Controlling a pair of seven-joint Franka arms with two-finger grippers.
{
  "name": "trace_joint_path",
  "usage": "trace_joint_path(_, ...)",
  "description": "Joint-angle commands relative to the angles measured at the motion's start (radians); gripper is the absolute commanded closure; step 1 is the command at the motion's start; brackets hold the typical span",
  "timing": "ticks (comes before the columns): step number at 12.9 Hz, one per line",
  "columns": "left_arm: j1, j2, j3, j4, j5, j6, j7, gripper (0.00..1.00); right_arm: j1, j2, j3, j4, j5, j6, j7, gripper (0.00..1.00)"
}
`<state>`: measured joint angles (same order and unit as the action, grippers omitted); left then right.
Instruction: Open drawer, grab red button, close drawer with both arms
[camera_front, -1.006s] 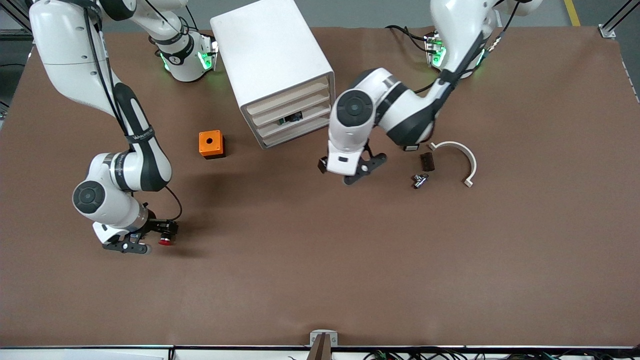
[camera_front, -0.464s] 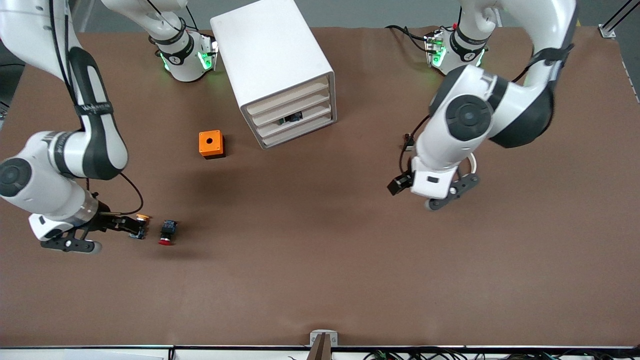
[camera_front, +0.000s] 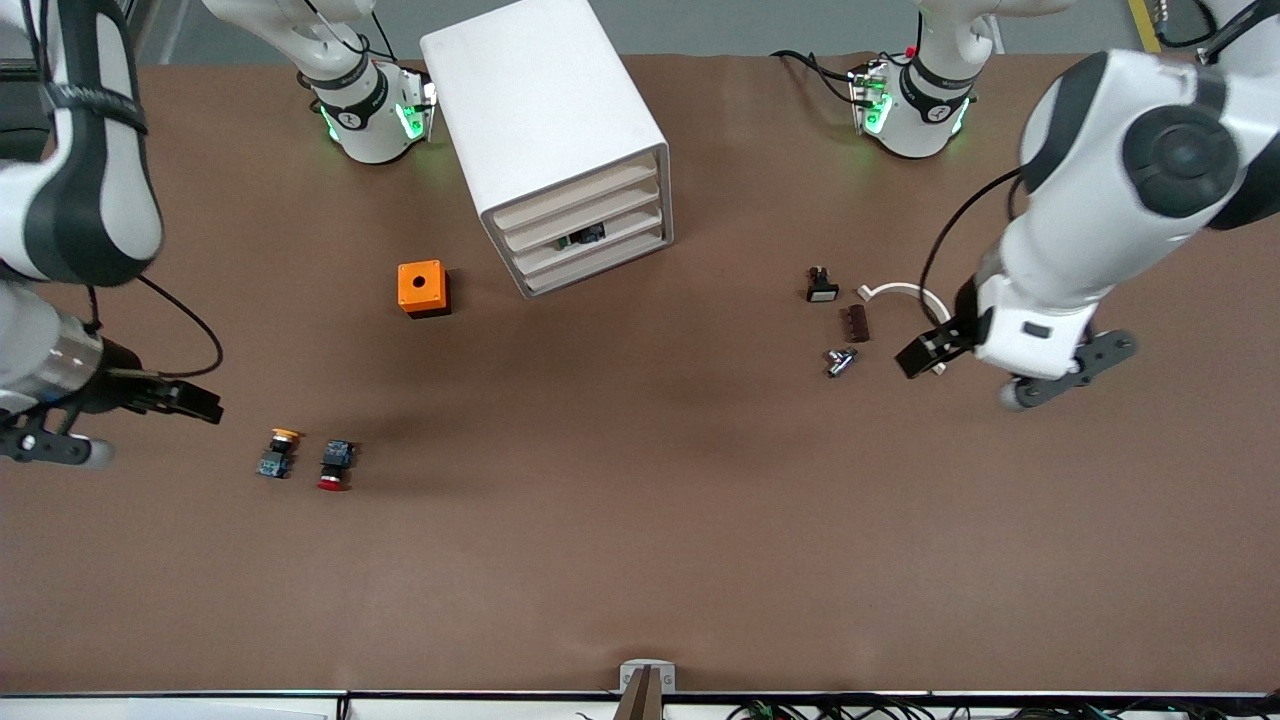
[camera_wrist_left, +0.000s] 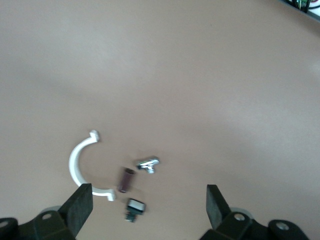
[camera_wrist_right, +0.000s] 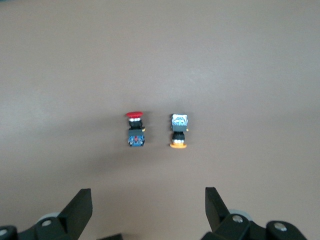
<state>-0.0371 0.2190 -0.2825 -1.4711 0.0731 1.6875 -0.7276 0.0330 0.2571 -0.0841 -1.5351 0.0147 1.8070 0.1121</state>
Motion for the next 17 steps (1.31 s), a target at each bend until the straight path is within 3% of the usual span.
trace_joint_path(1,0.058,-0.073,-0.009,-0.002,0.017,-0.061,0.133,0.0,-0.015,-0.038,0.015,0.059,-0.009,-0.093,0.028,0.0)
trace_joint_path(3,0.083,-0.122,-0.001,-0.008,0.013,-0.092,0.239,0.0,-0.015,-0.067,0.012,0.072,-0.009,-0.129,0.029,0.0)
trace_joint_path(6,0.014,-0.196,0.161,-0.023,0.001,-0.184,0.468,0.0,-0.016,-0.125,0.011,0.088,-0.01,-0.155,0.028,0.0)
trace_joint_path(11,-0.076,-0.334,0.274,-0.139,-0.045,-0.218,0.591,0.0,-0.03,-0.131,0.009,0.206,-0.013,-0.32,0.024,0.0)
trace_joint_path(14,-0.087,-0.394,0.284,-0.202,-0.053,-0.197,0.602,0.0,-0.036,-0.131,0.011,0.236,-0.013,-0.38,0.024,0.0)
trace_joint_path(17,-0.04,-0.423,0.212,-0.222,-0.053,-0.196,0.599,0.0,-0.036,-0.171,0.012,0.27,-0.012,-0.442,0.029,0.0)
